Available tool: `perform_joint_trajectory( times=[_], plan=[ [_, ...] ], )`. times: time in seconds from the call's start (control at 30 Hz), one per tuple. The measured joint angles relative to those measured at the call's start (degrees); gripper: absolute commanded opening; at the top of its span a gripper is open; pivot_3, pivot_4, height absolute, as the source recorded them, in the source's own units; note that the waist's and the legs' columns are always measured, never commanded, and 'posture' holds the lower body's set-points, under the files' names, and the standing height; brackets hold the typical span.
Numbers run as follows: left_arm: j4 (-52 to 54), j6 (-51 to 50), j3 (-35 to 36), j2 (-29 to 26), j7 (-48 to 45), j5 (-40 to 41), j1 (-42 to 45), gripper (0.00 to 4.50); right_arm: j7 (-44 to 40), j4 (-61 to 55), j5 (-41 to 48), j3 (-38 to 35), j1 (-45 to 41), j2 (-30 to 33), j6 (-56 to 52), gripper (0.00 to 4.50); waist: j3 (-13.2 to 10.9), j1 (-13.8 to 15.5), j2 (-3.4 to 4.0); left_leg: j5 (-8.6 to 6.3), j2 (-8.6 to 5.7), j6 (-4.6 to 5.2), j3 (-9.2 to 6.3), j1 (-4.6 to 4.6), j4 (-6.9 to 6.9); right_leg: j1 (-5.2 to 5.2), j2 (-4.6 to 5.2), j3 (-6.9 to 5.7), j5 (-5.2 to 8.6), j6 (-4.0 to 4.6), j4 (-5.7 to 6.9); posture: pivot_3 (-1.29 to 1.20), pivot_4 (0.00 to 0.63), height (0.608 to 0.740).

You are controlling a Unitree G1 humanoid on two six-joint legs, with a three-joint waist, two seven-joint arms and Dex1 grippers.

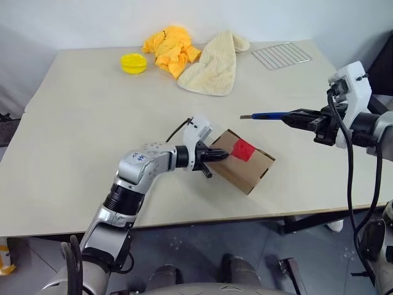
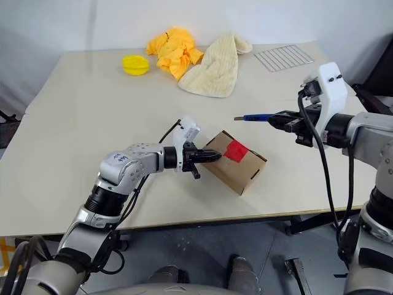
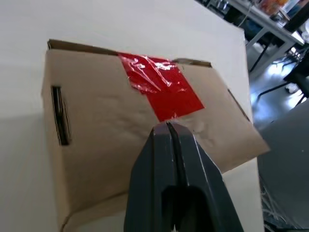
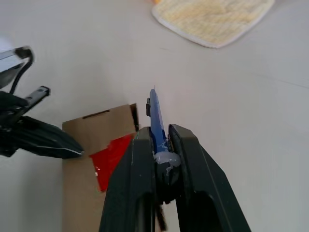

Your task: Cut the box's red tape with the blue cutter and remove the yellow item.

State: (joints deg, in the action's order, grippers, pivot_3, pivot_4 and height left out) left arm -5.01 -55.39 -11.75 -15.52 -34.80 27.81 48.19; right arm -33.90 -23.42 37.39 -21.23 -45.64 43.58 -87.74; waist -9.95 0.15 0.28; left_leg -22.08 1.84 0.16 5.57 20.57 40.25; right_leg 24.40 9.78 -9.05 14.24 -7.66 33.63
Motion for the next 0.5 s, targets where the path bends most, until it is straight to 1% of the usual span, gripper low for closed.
perform_joint_trajectory(
  times=[0.17,0.5],
  plan=[
    [-0.73,-5.26,0.05,0.24,0.82,-0.75,2.97,0.0,1.21,-1.39,1.59,0.01,0.09,-1.53,-0.67,0.15,0.0,0.02,0.0,0.0,0.0,0.0,0.0,0.0,0.0,0.0,0.0,0.0,0.0,0.0,0.01,0.0,0.15,0.74],
    [-1.55,-7.18,-0.4,-0.05,-0.3,-1.58,4.41,0.0,1.82,-3.21,3.42,0.79,3.18,-0.39,-1.62,0.15,0.0,-0.03,0.0,0.0,-0.01,0.0,0.0,-0.02,0.01,0.0,0.0,0.01,0.0,0.0,0.02,0.0,0.15,0.74]
  ],
)
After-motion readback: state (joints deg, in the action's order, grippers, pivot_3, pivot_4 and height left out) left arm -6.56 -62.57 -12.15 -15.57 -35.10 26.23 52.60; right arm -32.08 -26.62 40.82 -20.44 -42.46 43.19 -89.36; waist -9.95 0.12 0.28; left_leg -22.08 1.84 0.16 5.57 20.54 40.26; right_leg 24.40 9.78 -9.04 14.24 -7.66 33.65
